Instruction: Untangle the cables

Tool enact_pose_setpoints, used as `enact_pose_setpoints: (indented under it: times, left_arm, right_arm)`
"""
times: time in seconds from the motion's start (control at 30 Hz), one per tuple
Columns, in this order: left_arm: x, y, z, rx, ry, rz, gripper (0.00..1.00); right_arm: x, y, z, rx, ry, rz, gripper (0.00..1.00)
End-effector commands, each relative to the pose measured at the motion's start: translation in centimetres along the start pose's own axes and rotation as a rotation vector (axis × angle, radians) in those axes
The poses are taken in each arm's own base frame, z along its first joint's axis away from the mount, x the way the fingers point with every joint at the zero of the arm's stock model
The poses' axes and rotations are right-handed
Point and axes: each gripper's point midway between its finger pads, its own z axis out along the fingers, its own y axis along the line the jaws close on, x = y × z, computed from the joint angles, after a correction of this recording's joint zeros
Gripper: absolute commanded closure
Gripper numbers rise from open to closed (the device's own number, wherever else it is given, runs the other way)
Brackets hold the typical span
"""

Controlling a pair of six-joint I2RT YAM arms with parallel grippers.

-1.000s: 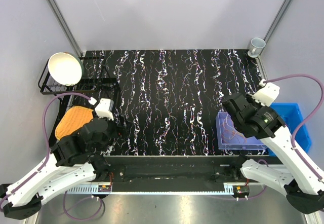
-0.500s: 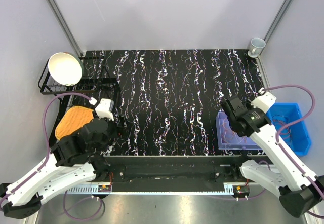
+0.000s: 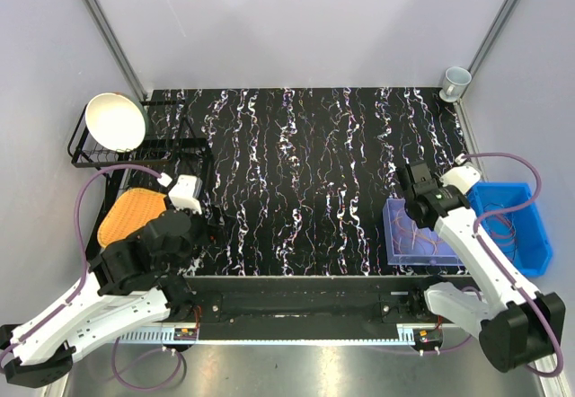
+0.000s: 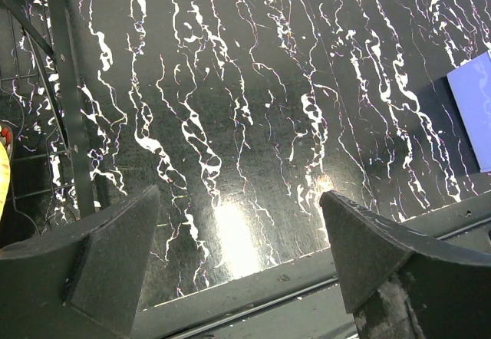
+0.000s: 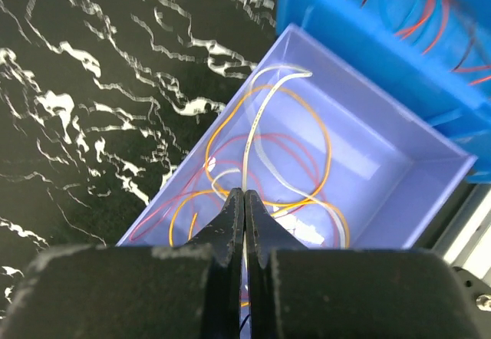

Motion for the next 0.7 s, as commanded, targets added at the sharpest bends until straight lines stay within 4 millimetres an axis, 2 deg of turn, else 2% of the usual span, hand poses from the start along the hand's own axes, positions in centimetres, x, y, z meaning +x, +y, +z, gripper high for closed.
enact_pose_setpoints:
  times: [0.0, 0.33, 0.5, 0.67]
  left_arm:
    - [-0.8, -0.6, 0.0, 0.025, -0.036, -0.006, 0.11]
    - [-0.8, -0.5, 0.1, 0.018, -0.036, -0.006, 0.11]
    - [-0.7, -0.5, 0.2, 0.015, -0.032, -0.004, 0.11]
    - [-0.6, -0.4, 0.3, 0.006, -0.025, 0.0, 0.11]
  right_arm:
    - [1.1, 1.2, 1.1, -0.006, 0.044, 0.062, 1.0]
    - [4.8, 0.2, 3.5, 0.117, 0.194, 0.176, 1.0]
    - [7.0, -0.6, 4.8, 0.221, 0.276, 0.166, 1.0]
    - [7.5, -1.2, 5.5, 0.283, 0.292, 0.169, 1.0]
